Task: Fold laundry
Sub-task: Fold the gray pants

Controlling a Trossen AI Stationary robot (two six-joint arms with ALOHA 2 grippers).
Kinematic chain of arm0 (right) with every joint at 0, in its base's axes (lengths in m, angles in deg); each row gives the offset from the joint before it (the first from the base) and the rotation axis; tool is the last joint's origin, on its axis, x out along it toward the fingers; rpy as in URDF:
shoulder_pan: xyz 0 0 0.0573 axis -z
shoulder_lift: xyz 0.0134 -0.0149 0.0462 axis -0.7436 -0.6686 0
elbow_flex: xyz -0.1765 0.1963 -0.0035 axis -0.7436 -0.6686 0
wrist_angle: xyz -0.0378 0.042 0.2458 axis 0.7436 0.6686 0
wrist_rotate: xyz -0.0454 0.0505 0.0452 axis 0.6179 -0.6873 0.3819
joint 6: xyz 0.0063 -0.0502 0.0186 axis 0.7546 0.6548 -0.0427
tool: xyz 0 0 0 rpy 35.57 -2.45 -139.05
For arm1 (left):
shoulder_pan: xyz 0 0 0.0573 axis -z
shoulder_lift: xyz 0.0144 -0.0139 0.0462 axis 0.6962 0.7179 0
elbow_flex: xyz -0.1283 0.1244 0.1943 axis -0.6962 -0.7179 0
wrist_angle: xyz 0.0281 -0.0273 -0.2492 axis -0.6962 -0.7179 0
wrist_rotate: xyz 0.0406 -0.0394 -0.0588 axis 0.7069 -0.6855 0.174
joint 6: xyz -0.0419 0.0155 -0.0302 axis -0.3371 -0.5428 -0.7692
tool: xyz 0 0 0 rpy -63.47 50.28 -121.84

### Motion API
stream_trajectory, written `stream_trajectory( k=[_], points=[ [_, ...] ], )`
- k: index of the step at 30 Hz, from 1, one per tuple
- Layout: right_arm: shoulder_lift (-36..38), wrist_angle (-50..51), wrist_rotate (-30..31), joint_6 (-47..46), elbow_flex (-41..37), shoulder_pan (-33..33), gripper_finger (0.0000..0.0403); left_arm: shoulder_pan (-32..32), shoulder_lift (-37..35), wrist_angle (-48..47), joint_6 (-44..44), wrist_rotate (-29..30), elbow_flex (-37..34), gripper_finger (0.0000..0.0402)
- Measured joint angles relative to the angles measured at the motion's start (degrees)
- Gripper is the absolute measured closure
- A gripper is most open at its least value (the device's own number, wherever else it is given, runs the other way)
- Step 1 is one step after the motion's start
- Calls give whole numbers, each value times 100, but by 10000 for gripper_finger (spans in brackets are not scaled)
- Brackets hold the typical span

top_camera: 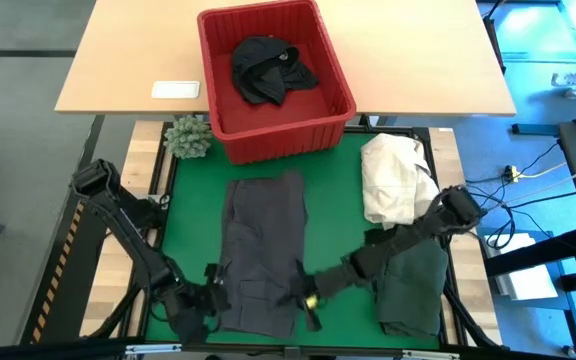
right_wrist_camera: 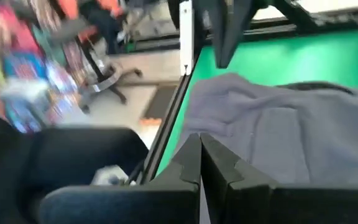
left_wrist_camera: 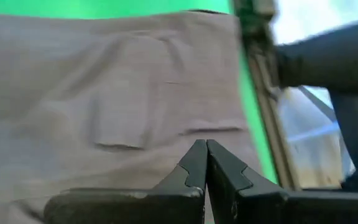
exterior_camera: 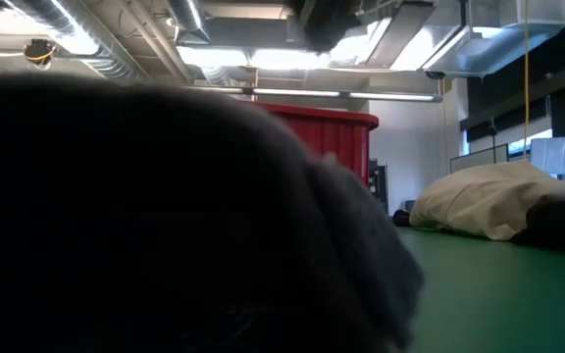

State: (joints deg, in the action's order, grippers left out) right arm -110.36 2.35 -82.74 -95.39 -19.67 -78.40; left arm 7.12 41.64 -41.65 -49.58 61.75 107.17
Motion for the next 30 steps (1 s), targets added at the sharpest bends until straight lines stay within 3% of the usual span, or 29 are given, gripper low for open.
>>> stream_trajectory(
  k=[6,9,12,20,30],
  points=[
    [-96,1783,1369,1326,889,-712,400,434,423,46,206,-12,182,401],
    [-264,2342,1762,1629,1200,-902,400,611,712,12,381,-9,460,401],
    [-408,2559,1831,1927,1367,-1025,400,732,1004,-328,775,28,994,401],
    [-501,2799,1833,3373,1375,-1138,400,803,1955,-2784,1105,427,2697,401],
    [-501,2847,1833,2757,1375,-1129,400,761,2044,-2654,1097,438,2804,401]
  ],
)
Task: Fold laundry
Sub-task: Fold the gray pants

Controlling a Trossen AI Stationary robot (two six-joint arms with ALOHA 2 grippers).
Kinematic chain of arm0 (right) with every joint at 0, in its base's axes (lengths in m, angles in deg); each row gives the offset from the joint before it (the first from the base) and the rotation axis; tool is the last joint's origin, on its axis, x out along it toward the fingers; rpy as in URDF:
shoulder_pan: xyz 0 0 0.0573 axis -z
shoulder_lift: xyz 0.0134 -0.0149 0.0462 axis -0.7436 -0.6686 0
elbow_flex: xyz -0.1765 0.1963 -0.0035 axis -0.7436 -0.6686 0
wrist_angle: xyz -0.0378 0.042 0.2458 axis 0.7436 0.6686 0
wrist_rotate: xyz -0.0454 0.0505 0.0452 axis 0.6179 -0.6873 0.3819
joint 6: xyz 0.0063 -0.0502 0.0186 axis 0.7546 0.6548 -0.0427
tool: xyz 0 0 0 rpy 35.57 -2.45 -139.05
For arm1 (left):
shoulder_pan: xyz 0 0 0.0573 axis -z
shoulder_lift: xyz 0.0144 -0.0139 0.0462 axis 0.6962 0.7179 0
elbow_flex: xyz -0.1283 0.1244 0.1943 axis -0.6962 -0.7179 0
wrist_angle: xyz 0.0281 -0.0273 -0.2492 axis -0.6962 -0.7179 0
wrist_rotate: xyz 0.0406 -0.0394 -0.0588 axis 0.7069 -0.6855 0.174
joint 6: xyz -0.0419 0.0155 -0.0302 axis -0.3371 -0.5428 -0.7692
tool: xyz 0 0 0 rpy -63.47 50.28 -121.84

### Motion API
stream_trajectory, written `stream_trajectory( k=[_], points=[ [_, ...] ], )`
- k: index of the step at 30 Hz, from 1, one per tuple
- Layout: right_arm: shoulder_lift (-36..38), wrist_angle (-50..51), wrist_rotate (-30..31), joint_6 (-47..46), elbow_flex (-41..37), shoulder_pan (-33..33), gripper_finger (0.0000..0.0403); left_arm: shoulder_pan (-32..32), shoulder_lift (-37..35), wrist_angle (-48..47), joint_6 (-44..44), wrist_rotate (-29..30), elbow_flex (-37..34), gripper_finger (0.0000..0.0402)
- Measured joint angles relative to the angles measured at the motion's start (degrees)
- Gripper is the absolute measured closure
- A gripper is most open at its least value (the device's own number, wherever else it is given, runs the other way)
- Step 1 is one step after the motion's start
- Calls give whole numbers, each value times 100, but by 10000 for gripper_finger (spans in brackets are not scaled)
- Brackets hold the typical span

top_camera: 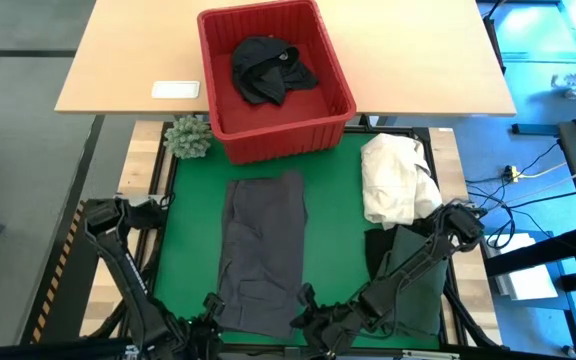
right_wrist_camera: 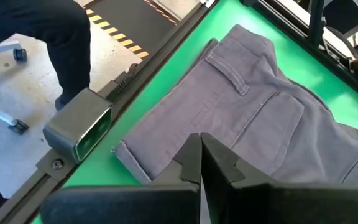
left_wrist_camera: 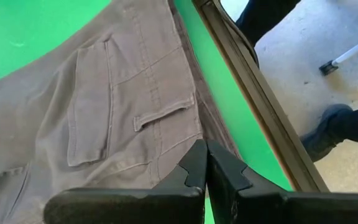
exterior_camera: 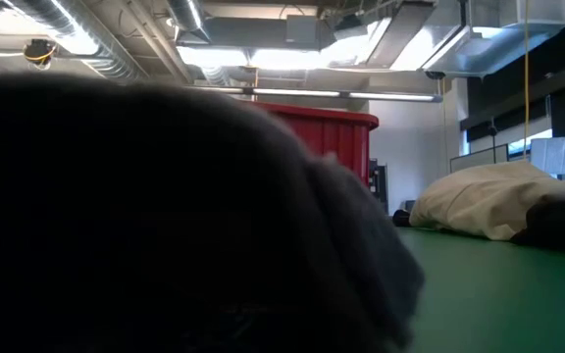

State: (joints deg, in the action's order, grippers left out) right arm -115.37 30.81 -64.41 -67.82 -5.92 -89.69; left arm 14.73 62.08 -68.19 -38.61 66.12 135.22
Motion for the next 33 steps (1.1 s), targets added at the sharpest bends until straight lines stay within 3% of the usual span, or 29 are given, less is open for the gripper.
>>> stream_trajectory(
  k=[13,18,21,24,33],
  points=[
    [0,70,-197,-27,0,44,400,0,-3,6,5,7,0,401],
    [1,235,-345,15,0,42,400,-33,-10,501,1031,818,-4,401],
    [0,265,-712,17,0,59,400,-52,-12,861,1026,1004,-4,401],
    [0,255,-1085,-2,0,92,400,-70,-12,1087,1020,985,-4,401],
    [-174,78,-1209,-21,0,76,397,-139,-12,1524,1011,941,-4,401]
  ],
)
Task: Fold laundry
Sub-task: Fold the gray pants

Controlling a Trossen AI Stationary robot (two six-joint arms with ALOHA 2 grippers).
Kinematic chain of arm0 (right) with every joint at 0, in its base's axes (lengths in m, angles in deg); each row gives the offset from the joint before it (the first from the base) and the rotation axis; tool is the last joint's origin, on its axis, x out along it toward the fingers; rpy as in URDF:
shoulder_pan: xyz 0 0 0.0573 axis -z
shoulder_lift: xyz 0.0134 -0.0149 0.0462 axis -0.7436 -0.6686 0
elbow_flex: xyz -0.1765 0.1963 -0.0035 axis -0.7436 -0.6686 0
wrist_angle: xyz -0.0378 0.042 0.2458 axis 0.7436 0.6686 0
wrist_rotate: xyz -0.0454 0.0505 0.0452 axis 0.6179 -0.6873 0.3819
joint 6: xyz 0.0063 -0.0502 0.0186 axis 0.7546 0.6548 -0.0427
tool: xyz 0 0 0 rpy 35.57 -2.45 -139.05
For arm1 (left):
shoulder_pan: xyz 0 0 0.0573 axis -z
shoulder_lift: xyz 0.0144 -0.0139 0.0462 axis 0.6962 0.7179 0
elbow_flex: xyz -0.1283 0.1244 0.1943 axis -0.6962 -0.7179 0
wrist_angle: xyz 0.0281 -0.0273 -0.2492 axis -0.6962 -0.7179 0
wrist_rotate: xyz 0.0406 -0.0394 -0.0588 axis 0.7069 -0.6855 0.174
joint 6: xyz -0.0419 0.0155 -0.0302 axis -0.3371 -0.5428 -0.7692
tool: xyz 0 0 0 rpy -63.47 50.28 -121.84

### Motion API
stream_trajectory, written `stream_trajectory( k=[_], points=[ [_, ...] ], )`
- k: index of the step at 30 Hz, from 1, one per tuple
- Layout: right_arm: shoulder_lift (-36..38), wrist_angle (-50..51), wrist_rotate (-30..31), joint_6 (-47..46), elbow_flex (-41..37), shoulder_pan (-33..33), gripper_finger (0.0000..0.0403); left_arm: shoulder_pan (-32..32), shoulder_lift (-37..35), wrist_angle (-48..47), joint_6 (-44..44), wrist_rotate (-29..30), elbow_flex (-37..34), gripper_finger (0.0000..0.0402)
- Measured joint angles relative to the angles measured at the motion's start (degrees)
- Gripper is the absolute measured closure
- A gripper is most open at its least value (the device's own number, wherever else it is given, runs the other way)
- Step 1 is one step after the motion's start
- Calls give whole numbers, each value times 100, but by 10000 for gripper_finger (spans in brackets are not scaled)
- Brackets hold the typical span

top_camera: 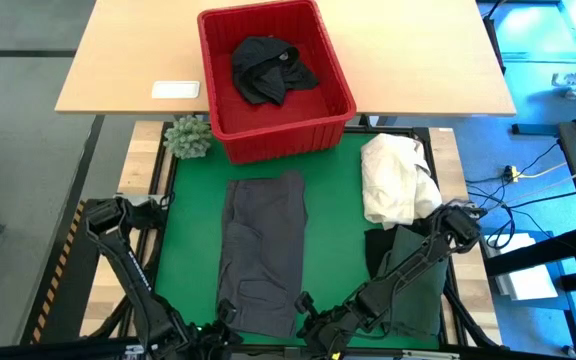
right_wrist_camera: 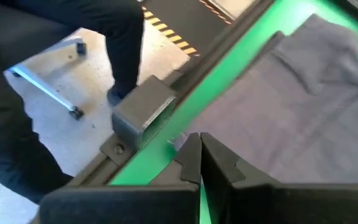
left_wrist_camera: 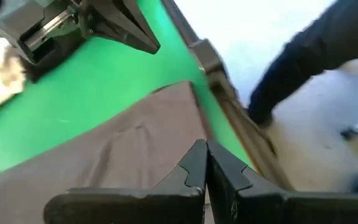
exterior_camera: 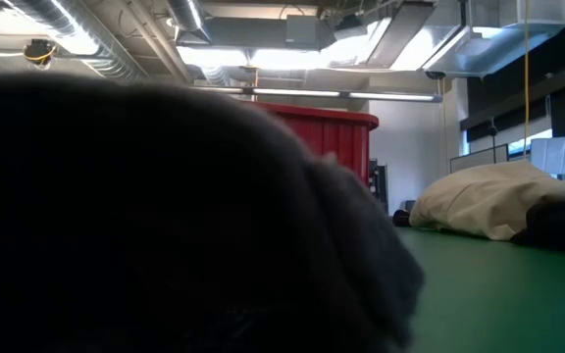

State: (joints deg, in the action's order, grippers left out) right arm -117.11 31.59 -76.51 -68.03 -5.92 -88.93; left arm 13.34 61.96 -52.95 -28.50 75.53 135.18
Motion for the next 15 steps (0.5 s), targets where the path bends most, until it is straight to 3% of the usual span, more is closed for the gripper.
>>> stream_trajectory(
  k=[4,10,15],
  points=[
    [-202,-114,-50,-4,-2,-2,363,30,0,-218,-186,-536,0,401],
    [-244,-100,195,-2,-2,4,258,85,0,-1424,-850,-1228,0,401],
    [-244,6,578,50,-2,4,179,128,7,-1797,-867,-1029,-21,401]
  ],
)
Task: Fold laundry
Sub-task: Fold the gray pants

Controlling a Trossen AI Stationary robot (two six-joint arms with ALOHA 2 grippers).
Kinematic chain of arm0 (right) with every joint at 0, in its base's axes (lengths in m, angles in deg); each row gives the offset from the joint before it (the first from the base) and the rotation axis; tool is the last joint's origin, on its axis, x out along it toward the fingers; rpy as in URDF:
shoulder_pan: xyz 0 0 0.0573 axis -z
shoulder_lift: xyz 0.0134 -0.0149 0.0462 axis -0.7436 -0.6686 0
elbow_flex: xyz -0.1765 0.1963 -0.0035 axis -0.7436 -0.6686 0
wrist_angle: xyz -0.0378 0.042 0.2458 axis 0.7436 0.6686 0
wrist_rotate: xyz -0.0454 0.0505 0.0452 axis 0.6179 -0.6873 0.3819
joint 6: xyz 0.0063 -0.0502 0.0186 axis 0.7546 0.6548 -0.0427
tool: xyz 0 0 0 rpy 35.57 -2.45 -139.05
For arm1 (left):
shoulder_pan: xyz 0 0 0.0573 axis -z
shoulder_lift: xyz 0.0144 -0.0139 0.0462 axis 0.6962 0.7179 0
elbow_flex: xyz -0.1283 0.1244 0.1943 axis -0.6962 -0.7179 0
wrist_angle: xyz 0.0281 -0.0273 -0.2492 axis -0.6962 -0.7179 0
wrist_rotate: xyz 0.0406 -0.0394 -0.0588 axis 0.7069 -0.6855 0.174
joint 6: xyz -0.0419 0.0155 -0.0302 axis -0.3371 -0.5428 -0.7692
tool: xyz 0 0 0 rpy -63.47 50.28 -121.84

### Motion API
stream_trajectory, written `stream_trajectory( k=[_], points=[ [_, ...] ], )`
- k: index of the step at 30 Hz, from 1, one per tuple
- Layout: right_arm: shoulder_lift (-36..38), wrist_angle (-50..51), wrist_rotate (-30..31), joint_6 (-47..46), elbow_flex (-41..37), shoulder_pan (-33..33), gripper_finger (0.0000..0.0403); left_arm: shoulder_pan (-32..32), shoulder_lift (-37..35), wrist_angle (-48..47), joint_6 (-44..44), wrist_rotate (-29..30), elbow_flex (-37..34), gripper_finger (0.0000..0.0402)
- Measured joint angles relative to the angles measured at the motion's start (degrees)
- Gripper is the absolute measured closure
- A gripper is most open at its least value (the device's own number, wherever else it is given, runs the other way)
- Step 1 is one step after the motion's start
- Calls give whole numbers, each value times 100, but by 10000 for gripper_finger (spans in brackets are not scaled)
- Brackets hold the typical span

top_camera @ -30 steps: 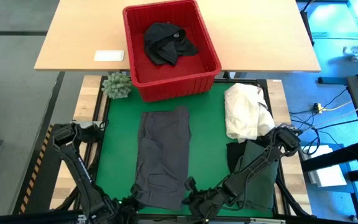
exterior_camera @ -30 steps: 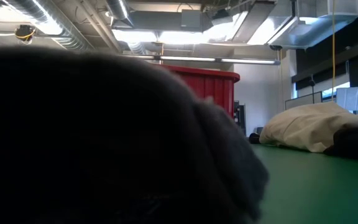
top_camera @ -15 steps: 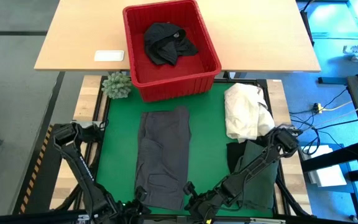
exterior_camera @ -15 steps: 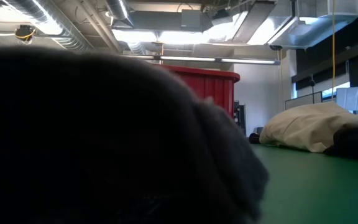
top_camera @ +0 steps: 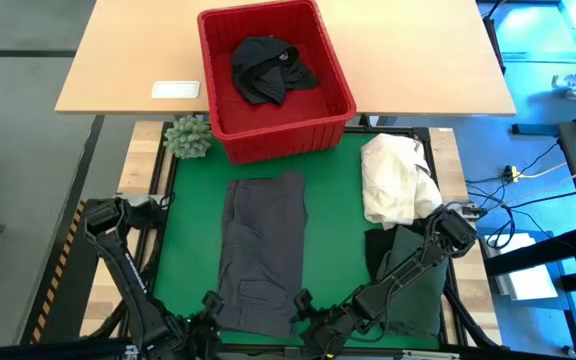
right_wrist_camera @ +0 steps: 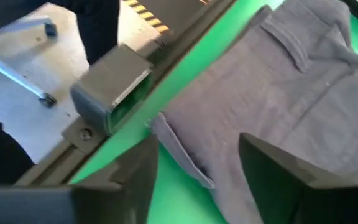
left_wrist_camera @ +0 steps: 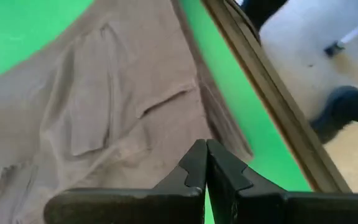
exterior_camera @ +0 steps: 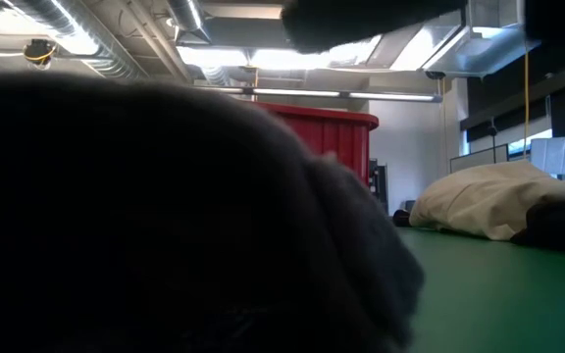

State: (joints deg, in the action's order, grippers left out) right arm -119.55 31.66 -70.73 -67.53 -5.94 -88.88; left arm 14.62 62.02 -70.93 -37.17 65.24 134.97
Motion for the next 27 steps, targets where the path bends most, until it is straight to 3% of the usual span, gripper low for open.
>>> stream_trajectory(
  k=[3,7,18,21,27],
  points=[
    [0,187,170,35,0,0,149,-34,13,-4,128,-142,-115,391],
    [0,244,332,108,0,0,130,-37,13,2,248,-489,-387,344],
    [-348,216,330,246,2,49,127,97,15,-17,151,-726,-859,193],
    [-513,179,374,318,0,48,127,103,15,-148,151,-618,-961,163],
    [-588,63,534,356,4,42,127,98,15,-325,385,173,-974,121]
  ],
)
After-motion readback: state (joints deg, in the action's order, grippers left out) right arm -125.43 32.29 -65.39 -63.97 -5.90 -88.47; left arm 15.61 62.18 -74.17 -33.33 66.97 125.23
